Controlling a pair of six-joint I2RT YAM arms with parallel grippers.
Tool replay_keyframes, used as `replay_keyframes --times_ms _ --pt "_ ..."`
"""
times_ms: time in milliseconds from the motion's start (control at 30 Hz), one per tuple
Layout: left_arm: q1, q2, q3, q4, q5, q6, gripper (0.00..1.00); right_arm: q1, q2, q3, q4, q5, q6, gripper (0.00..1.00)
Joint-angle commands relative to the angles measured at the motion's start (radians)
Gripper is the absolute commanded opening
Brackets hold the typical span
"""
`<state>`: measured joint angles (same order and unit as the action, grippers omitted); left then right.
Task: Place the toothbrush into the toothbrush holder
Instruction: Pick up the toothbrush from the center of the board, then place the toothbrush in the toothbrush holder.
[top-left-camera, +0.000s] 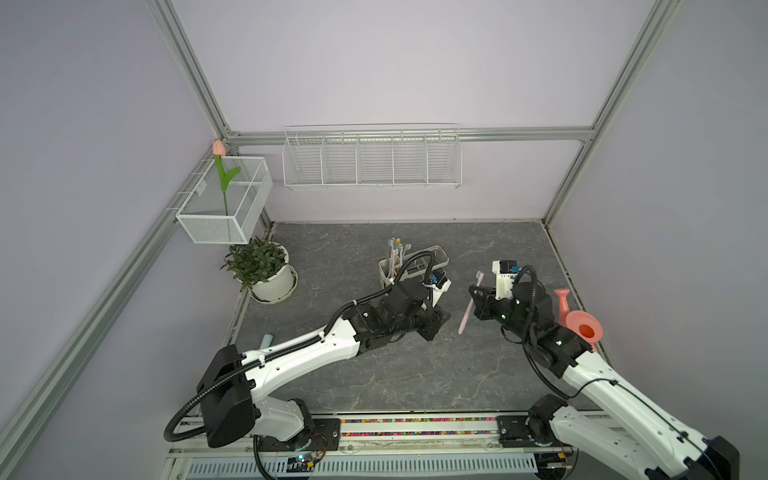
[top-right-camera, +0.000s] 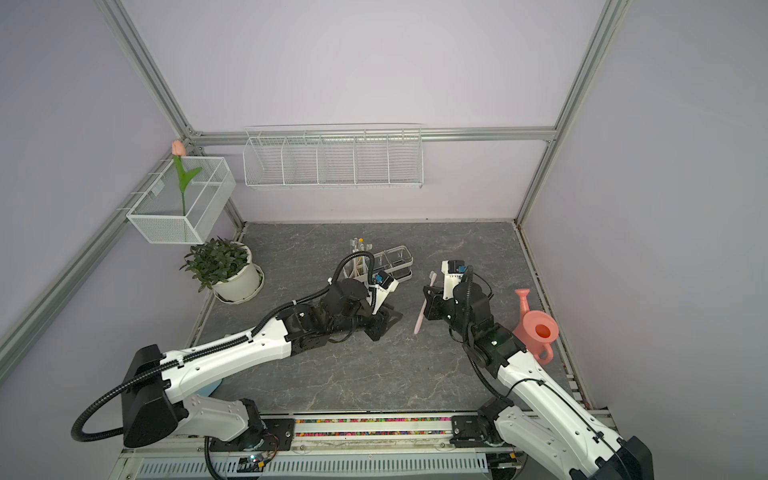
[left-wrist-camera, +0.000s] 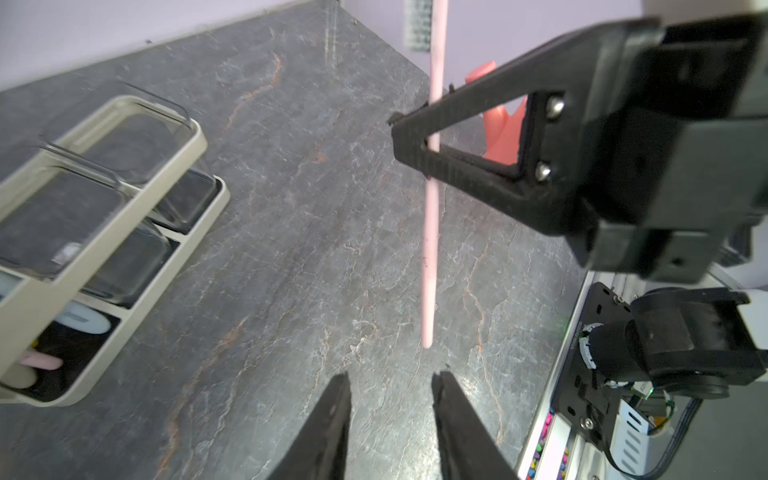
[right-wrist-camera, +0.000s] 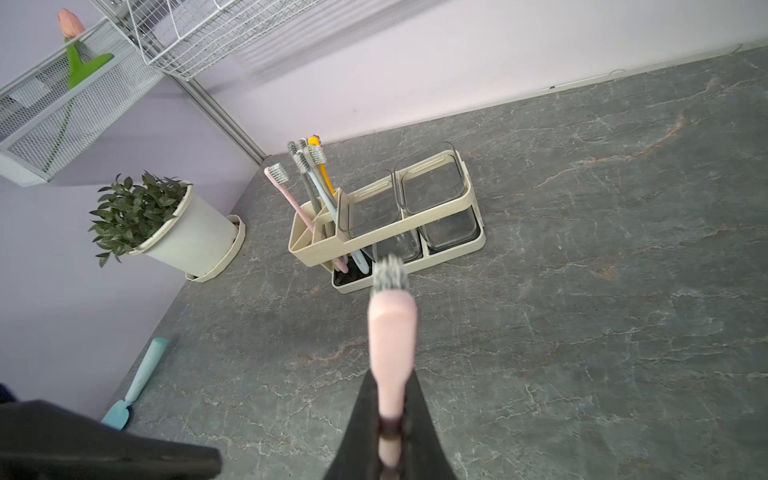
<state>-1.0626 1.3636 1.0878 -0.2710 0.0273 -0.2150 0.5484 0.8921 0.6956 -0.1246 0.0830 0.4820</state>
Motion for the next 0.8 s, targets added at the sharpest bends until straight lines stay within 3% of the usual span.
replay_keyframes --times_ms 0,167,300,433,633,767 --pt "-0.002 -0.086 -0.030 -0.031 -0.148 0.013 0.40 -0.003 0.045 0.068 0.001 0.020 -0.055 0.07" --pt "-0.002 -0.264 -0.159 -0.005 -0.440 0.045 0.45 -0.002 0.130 0.113 0.127 0.031 -0.097 0.07" --pt "-0.001 -0.428 -0.343 0.130 -0.681 0.098 0.51 0.008 0.270 0.164 0.270 0.017 -0.123 0.07" --pt "0.003 -0.538 -0.482 0.254 -0.775 0.189 0.56 0.040 0.444 0.267 0.380 0.007 -0.172 0.07" --pt "0.030 -0.561 -0.604 0.342 -0.877 0.196 0.58 0.091 0.635 0.413 0.490 -0.005 -0.257 0.07" --pt "0.063 -0.563 -0.658 0.373 -0.872 0.173 0.58 0.111 0.739 0.510 0.515 -0.021 -0.290 0.07"
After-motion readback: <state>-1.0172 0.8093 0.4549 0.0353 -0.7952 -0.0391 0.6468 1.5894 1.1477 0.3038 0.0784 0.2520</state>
